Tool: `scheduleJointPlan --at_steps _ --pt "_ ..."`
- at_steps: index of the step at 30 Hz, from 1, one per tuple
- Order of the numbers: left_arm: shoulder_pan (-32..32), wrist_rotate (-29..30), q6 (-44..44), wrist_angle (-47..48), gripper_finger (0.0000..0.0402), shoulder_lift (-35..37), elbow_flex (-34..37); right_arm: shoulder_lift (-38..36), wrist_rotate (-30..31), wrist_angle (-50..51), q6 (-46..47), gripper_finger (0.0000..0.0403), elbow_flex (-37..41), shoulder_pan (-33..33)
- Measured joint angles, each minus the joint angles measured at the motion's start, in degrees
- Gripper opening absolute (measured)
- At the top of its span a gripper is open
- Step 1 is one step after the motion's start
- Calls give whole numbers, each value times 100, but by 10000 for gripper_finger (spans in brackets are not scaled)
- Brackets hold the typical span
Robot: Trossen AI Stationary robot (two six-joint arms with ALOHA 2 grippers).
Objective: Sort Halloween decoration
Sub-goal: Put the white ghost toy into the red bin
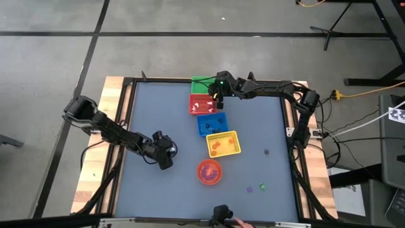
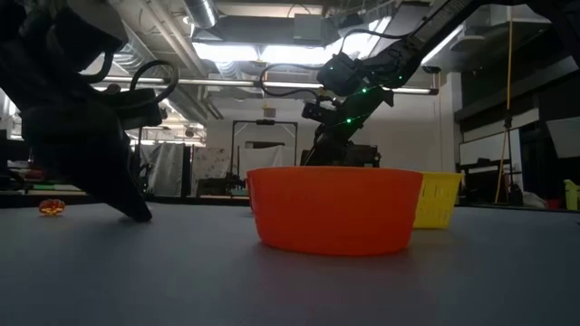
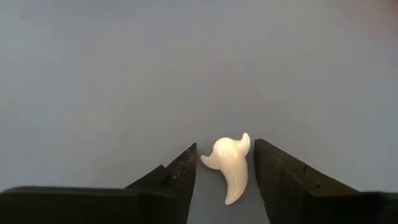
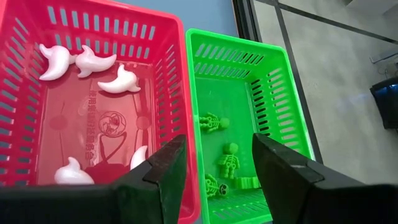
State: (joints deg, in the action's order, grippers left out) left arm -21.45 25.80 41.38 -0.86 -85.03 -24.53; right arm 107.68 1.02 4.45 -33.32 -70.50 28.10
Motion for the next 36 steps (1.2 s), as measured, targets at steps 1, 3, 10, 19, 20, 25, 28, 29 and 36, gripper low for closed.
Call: scheduleJointPlan --at_steps 1,3,10,19,20,25,28,29,36 --pt "1 12 -1 0 133 -2 2 0 0 0 2 182 0 0" --pt "2 22 1 0 124 -4 4 0 0 2 1 182 0 0" --pt "7 37 1 -3 100 -9 4 0 0 2 2 182 0 0" --pt "7 37 1 10 92 -9 11 0 0 2 1 182 0 0" --pt "7 37 1 10 92 -9 11 0 -1 2 2 182 0 1" --pt "7 37 34 10 92 -9 11 0 0 2 2 182 0 1" --pt "7 35 50 -29 92 -9 15 0 0 2 1 182 0 0" --pt "7 35 51 -65 92 -9 18 0 -1 2 1 182 0 1" --pt "9 31 69 -311 91 -15 22 0 0 2 1 182 0 0"
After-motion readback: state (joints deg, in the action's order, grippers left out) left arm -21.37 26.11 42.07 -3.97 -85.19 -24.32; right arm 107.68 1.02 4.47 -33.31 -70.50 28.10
